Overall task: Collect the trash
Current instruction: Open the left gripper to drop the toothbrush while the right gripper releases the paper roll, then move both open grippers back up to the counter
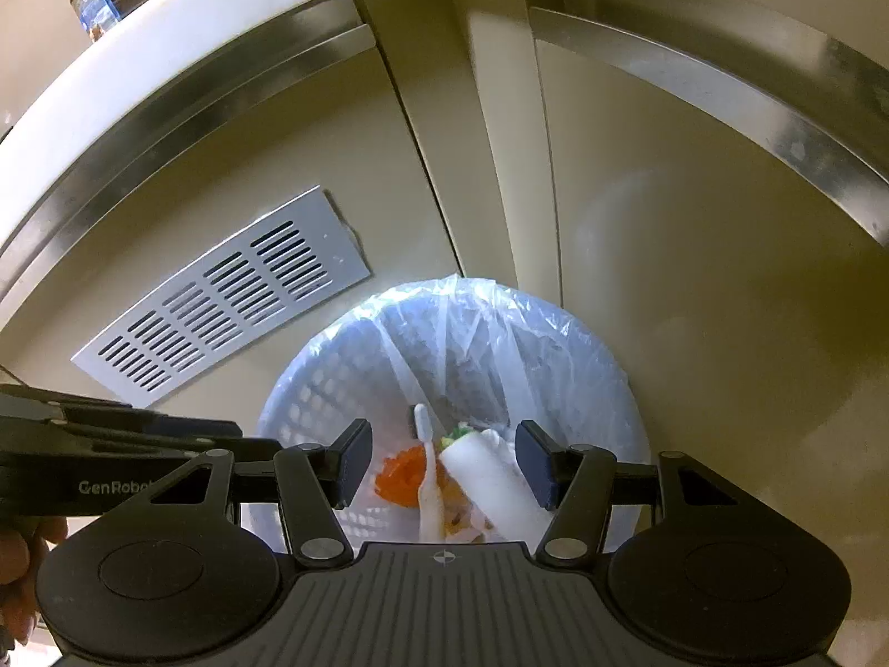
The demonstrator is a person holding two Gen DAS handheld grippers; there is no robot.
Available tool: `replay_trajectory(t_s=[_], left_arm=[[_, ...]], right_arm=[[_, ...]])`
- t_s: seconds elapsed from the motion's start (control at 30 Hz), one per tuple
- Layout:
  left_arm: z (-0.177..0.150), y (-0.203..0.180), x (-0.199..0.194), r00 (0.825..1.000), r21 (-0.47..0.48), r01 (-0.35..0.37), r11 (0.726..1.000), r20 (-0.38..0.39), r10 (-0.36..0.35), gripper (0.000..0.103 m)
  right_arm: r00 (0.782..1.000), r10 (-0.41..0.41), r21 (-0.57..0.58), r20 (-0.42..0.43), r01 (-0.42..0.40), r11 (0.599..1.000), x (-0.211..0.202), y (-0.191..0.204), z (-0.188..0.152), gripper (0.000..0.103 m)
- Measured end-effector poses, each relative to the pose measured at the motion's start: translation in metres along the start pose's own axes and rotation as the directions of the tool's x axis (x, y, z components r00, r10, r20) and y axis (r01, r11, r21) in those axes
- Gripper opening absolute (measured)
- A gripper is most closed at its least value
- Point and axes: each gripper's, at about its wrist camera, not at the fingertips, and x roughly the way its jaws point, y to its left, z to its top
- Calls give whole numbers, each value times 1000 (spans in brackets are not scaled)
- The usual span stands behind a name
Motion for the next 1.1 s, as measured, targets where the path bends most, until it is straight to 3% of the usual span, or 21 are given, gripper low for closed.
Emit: replay_trajectory(t_s=[0.43,0.7,0.8,0.9,0.97,1.1], left_arm=[[2,-3,-32,999,6,1,1000,54,-2,29],[6,-7,-69,994,21,8,1000,111,-10,31],[10,-10,-86,990,25,20,999,141,-24,37],[14,-13,-103,984,39,24,999,176,-30,48],[18,-16,-114,980,50,27,998,198,-36,59],[26,-22,-134,966,77,31,997,252,-50,70]], right_arm=[[999,-3,-29,41,4,1000,-33,16,9,57],[993,-15,-69,116,23,997,-74,33,22,58],[988,-25,-80,152,37,996,-92,40,28,59],[979,-33,-85,203,51,995,-110,44,34,69],[972,-34,-89,234,56,994,-123,47,39,71],[956,-35,-105,292,69,992,-148,50,48,72]])
